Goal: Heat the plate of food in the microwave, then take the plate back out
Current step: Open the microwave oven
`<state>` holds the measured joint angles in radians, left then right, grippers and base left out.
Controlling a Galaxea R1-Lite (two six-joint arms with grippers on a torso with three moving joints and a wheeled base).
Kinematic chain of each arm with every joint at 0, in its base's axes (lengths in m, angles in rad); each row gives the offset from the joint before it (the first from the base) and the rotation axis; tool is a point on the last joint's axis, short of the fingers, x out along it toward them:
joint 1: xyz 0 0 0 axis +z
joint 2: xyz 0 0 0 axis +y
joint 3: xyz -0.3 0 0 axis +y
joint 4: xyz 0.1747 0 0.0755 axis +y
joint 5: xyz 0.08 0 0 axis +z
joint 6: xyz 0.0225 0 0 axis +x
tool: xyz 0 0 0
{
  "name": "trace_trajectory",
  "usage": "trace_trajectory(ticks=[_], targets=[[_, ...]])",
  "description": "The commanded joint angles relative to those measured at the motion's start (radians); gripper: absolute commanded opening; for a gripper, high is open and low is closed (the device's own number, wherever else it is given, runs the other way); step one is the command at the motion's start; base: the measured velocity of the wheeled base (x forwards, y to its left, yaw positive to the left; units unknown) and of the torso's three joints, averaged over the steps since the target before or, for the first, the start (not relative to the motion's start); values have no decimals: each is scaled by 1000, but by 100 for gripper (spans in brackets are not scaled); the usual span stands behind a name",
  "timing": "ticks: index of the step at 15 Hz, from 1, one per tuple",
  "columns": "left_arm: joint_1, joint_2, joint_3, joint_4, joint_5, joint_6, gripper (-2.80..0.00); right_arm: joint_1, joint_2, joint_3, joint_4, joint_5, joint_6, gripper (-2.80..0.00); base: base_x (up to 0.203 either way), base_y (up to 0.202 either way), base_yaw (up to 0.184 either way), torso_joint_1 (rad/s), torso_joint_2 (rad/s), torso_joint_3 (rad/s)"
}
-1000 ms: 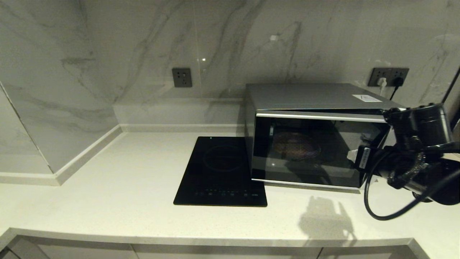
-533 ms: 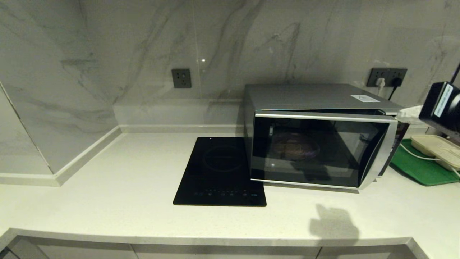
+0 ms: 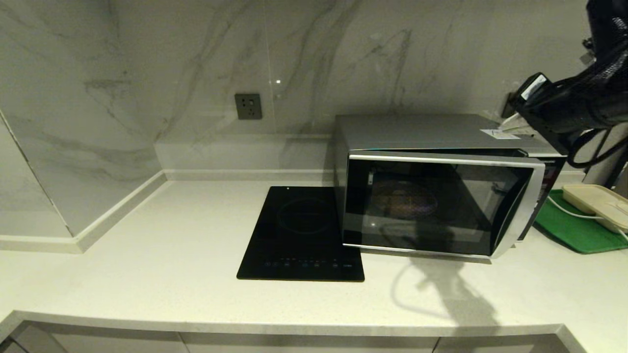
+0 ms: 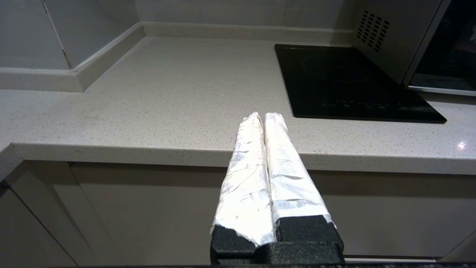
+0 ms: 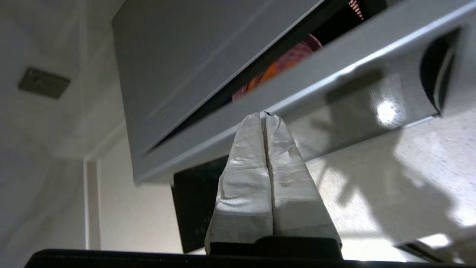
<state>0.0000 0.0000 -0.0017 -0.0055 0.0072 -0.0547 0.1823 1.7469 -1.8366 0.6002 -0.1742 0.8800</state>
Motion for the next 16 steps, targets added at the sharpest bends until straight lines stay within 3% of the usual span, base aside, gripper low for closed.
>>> trace_trajectory(ticks=[1,6,16], targets=[[0,0,0,-1,0,0,-280,-37,134,-76,7,8,24,-280,0,0,0,0,0,0],[0,0,0,-1,0,0,-280,-139,222,-131,6,13,50,-280,0,0,0,0,0,0],[0,0,0,-1,0,1,-280,-239,264,-130,4,59,48,-280,0,0,0,0,0,0]])
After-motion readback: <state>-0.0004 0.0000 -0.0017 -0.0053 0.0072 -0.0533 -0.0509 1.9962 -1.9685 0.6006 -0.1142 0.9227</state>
